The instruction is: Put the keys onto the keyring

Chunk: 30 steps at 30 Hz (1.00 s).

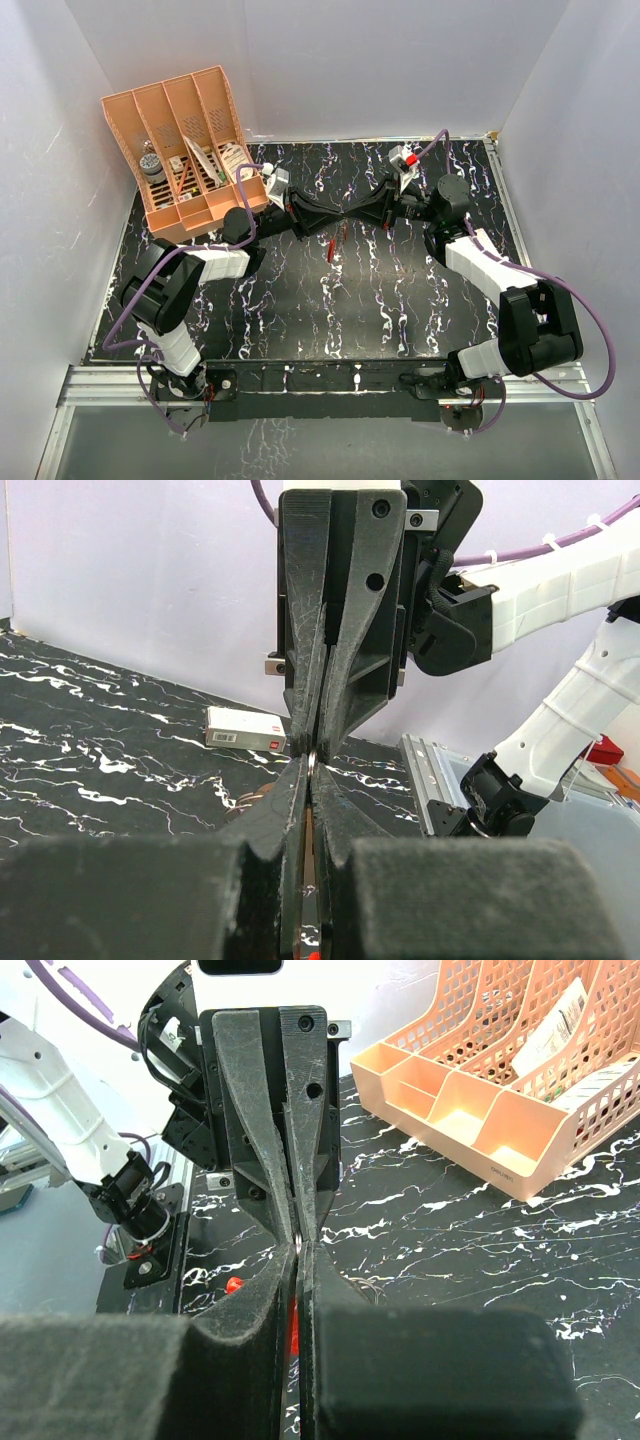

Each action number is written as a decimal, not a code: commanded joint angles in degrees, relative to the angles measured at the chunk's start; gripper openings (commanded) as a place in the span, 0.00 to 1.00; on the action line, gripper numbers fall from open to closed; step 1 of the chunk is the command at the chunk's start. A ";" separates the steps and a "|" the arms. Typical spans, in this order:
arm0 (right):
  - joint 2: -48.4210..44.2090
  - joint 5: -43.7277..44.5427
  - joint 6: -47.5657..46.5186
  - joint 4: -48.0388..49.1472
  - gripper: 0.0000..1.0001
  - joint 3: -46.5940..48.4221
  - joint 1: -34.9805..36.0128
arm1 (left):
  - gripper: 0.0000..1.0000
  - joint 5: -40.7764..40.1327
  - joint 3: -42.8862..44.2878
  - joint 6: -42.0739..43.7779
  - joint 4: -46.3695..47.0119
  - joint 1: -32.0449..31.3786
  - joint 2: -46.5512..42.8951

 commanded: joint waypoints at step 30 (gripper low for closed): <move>-1.76 -1.27 1.67 4.02 0.06 -0.11 0.03 | 0.00 -2.38 2.19 1.72 12.05 0.30 -2.05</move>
